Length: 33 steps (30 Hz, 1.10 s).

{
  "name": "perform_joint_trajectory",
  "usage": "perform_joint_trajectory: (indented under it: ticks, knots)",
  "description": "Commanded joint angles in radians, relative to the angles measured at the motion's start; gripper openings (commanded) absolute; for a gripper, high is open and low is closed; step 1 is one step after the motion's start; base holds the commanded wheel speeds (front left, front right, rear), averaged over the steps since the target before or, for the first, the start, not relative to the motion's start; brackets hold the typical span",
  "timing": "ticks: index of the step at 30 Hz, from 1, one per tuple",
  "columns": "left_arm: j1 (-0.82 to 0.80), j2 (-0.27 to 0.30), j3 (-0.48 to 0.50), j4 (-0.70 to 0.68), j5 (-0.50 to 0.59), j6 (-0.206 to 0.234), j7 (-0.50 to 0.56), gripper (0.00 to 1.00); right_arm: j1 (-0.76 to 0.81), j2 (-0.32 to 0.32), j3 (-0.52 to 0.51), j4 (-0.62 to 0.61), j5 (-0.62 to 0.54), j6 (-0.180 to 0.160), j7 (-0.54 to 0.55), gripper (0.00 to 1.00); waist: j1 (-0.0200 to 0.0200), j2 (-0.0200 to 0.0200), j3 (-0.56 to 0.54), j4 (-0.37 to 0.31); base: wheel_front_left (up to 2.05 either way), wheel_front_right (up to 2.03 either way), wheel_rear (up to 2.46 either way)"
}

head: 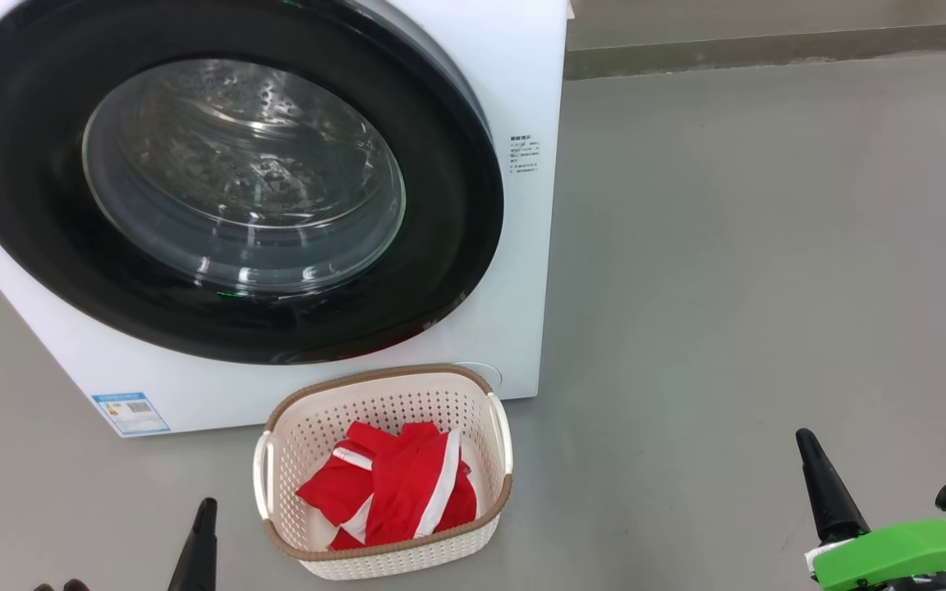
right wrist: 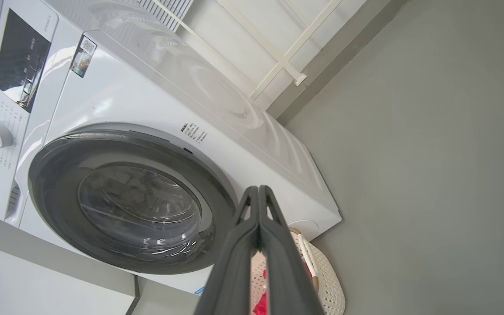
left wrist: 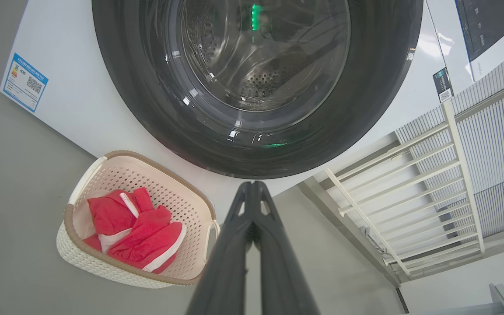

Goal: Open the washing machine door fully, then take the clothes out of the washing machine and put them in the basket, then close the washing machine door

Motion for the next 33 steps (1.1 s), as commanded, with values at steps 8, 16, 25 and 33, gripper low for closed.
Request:
perform_joint_trajectory:
  ticks: [8, 16, 25, 33]
  knots:
    - [-0.061, 0.019, 0.026, -0.014, -0.114, -0.004, 0.027, 0.00, -0.070, -0.008, -0.003, -0.019, 0.109, -0.001, 0.030, 0.00, -0.0001, 0.0000, 0.006, 0.005, 0.00, 0.00, 0.00]
    - [-0.076, 0.021, 0.029, -0.008, -0.206, -0.005, 0.050, 0.00, -0.084, -0.008, -0.012, -0.015, 0.193, -0.001, 0.054, 0.00, -0.0001, 0.0000, 0.011, 0.009, 0.00, 0.00, 0.00]
    - [-0.092, 0.022, 0.032, -0.001, -0.310, -0.005, 0.076, 0.00, -0.100, -0.008, -0.022, -0.010, 0.288, -0.001, 0.081, 0.00, -0.0001, 0.0000, 0.017, 0.014, 0.00, 0.00, 0.00]
    - [-0.106, 0.024, 0.035, 0.004, -0.402, -0.006, 0.099, 0.00, -0.114, -0.007, -0.031, -0.005, 0.372, -0.001, 0.104, 0.00, -0.0001, 0.0000, 0.022, 0.018, 0.00, 0.00, 0.00]
